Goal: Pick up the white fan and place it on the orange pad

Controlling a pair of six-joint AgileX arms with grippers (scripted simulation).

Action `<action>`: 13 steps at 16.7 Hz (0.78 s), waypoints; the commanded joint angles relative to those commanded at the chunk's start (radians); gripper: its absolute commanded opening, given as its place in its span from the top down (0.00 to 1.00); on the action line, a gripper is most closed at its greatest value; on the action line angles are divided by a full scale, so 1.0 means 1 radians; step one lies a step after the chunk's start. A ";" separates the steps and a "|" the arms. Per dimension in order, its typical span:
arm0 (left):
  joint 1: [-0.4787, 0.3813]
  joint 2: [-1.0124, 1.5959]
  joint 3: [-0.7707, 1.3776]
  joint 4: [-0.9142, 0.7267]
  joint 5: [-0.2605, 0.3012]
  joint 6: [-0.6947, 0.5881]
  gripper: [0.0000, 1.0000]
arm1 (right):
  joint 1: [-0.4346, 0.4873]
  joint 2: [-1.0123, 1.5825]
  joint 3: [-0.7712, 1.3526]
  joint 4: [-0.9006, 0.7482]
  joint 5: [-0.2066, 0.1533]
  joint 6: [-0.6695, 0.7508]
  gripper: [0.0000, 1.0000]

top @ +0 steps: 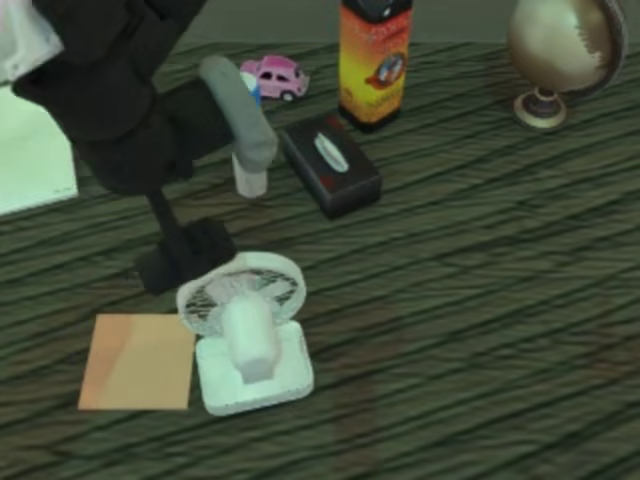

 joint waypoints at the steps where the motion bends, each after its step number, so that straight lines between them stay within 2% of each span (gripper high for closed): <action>1: -0.021 0.066 0.062 -0.049 0.000 0.025 0.00 | 0.000 0.000 0.000 0.000 0.000 0.000 0.00; 6: -0.082 0.253 0.248 -0.196 0.002 0.102 0.00 | 0.000 0.000 0.000 0.000 0.000 0.000 0.00; 13: -0.083 0.258 0.236 -0.183 0.002 0.107 0.00 | 0.000 0.000 0.000 0.000 0.000 0.000 0.00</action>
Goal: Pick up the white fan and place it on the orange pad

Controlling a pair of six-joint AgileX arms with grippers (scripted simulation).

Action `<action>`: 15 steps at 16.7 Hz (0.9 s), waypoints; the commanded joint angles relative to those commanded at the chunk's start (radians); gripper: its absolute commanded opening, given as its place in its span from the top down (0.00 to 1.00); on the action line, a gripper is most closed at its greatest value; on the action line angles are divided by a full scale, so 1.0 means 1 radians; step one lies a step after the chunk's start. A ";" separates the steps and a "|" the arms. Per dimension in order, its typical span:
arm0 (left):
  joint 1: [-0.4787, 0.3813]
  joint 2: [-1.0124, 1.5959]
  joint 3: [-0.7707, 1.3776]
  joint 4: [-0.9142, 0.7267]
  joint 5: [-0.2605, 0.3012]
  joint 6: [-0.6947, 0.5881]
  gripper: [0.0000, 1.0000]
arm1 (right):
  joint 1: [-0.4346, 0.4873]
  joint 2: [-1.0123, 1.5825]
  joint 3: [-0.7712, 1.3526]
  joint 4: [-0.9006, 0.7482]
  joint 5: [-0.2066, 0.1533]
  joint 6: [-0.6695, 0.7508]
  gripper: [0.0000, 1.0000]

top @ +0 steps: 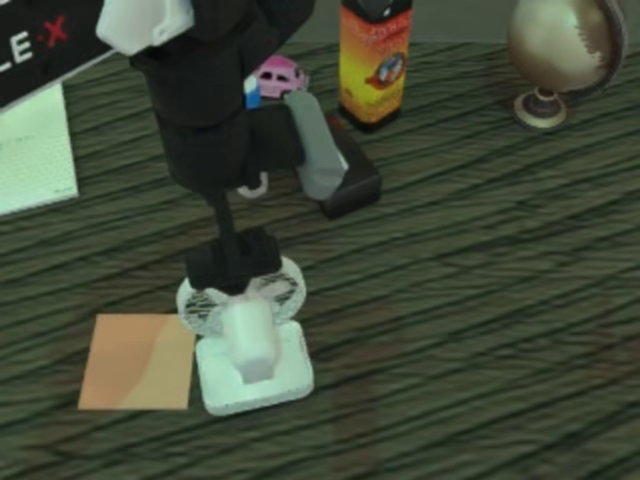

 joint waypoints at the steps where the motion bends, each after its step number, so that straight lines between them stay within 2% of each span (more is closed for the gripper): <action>1: -0.001 0.001 -0.022 0.022 0.000 0.001 0.00 | 0.000 0.000 0.000 0.000 0.000 0.000 0.00; 6: 0.000 0.006 -0.158 0.163 0.000 0.001 0.00 | 0.000 0.000 0.000 0.000 0.000 0.000 0.00; 11: 0.000 0.007 -0.172 0.177 0.000 0.001 0.00 | 0.000 0.000 0.000 0.000 0.000 0.000 0.00; 15: 0.000 0.007 -0.172 0.177 0.000 0.001 0.30 | 0.000 0.000 0.000 0.000 0.000 0.000 0.00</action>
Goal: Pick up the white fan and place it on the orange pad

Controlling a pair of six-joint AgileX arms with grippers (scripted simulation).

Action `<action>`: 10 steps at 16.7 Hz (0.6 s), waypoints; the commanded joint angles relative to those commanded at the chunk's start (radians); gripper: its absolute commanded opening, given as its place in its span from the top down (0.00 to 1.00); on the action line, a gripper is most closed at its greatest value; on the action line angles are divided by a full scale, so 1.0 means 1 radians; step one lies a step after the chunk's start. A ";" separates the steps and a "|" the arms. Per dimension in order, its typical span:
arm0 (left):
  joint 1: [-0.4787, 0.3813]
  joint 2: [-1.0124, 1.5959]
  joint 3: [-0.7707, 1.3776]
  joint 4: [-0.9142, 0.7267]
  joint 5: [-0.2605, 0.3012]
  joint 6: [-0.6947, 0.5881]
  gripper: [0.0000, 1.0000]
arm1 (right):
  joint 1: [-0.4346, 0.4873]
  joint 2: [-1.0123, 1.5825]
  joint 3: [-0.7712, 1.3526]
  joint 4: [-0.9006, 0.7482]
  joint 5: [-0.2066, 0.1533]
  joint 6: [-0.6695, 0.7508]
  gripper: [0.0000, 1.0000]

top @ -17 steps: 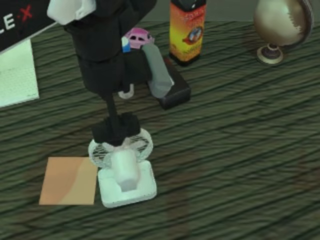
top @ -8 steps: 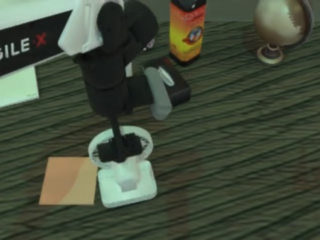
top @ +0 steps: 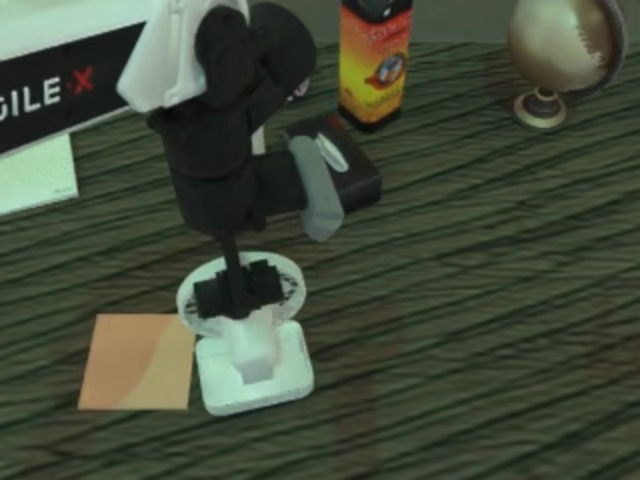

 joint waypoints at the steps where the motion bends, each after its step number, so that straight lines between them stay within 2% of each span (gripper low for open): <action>1: 0.000 0.000 0.000 0.000 0.000 0.000 0.38 | 0.000 0.000 0.000 0.000 0.000 0.000 0.00; 9: 0.000 0.000 0.000 0.000 0.000 0.000 0.98 | 0.000 0.000 0.000 0.000 0.000 0.000 0.00; 10: 0.000 0.000 0.000 0.000 0.000 0.000 1.00 | 0.000 0.000 0.000 0.000 0.000 0.000 0.00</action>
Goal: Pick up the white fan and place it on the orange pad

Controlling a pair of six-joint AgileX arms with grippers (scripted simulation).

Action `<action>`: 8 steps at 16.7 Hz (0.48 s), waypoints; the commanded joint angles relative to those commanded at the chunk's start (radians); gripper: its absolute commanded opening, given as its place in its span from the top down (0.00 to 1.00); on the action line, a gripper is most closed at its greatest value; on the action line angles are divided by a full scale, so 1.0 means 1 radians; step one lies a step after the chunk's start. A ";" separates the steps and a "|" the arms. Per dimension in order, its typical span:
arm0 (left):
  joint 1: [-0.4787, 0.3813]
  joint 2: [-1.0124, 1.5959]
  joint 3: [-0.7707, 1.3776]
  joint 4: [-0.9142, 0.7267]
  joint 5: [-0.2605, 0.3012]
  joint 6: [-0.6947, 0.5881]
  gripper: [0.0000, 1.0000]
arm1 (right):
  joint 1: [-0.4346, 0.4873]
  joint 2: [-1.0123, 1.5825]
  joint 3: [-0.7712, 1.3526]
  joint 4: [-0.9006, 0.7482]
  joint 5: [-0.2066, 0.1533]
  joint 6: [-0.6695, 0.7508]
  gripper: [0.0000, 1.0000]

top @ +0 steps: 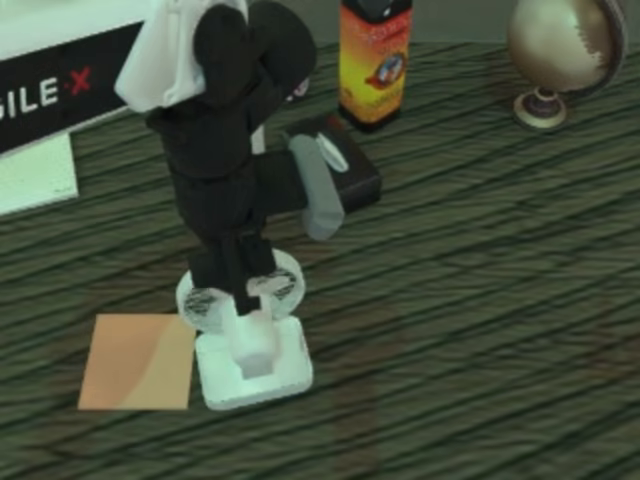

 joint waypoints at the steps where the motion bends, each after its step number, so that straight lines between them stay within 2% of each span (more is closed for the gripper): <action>1: 0.000 0.000 0.000 0.000 0.000 0.000 1.00 | 0.000 0.000 0.000 0.000 0.000 0.000 0.00; 8: -0.001 -0.009 -0.001 0.000 0.001 0.000 1.00 | 0.000 0.000 0.000 0.000 0.000 0.000 0.00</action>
